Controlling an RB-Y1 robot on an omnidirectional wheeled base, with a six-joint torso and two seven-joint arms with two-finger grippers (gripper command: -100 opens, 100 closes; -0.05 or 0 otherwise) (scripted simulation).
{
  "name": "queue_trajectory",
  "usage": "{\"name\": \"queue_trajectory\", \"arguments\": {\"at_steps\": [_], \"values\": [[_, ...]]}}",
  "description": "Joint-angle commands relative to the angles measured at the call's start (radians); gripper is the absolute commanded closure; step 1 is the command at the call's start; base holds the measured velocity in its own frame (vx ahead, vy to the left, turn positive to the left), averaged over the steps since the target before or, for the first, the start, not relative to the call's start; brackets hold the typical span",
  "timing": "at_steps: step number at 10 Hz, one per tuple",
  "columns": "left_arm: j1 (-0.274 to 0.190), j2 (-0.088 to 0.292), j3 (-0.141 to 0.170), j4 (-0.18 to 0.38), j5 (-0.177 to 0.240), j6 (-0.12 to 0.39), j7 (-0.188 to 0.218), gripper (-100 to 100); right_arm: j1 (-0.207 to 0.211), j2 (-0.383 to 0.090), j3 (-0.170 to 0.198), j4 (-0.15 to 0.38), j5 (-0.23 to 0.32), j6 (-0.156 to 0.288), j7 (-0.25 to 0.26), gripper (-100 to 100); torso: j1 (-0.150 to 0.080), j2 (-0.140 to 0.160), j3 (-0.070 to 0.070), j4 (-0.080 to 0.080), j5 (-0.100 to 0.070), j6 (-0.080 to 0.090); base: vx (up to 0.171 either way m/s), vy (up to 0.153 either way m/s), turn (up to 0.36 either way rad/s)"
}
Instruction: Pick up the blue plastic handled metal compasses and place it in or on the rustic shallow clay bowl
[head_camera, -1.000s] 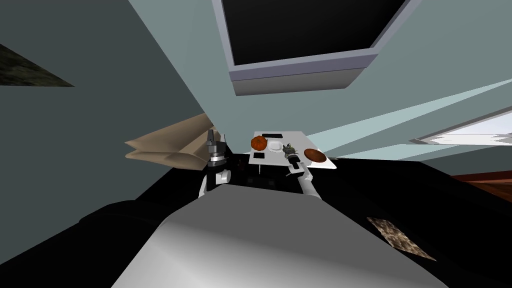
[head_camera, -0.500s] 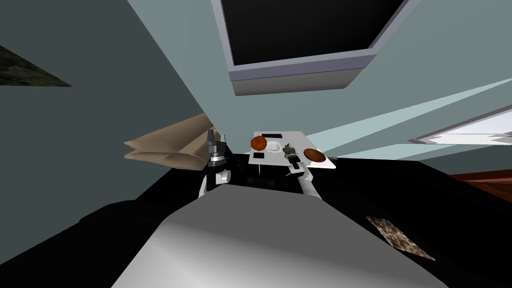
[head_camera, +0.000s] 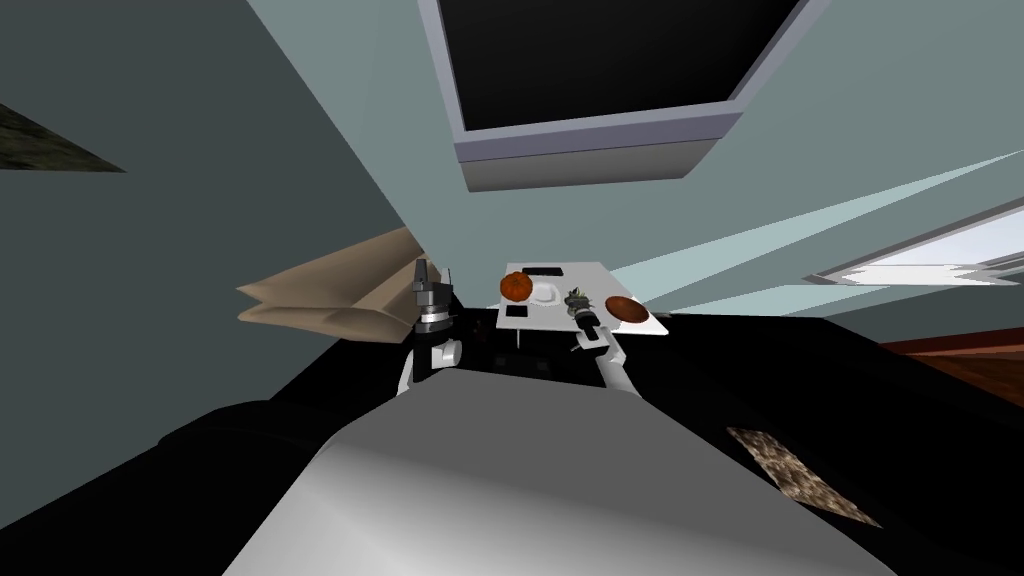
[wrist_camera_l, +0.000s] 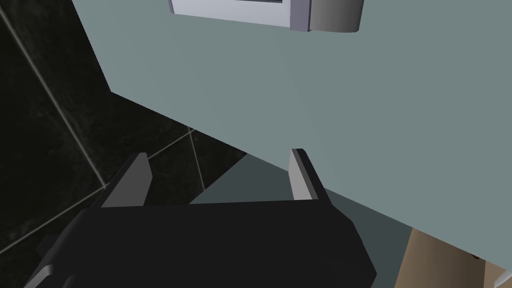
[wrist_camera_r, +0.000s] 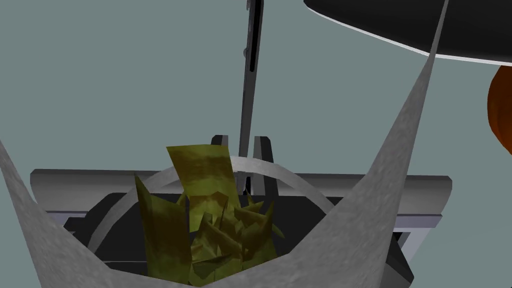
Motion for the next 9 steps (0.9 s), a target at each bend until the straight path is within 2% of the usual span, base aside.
{"name": "queue_trajectory", "arguments": {"at_steps": [1, 9], "values": [[0.000, 0.000, 0.000, 0.000, 0.000, 0.000, 0.000, 0, -0.006, 0.003, 0.012, -0.008, -0.008, 0.032, 0.019, 100, 0.000, 0.000, 0.000, 0.000, 0.000, 0.000, -0.045, -0.048, 0.014], [0.000, 0.000, 0.000, 0.000, 0.000, 0.000, 0.000, 0, -0.047, 0.014, 0.062, -0.041, -0.052, 0.179, 0.100, 100, -0.001, 0.004, 0.002, 0.000, 0.000, 0.002, -0.065, -0.039, 0.004]]}}
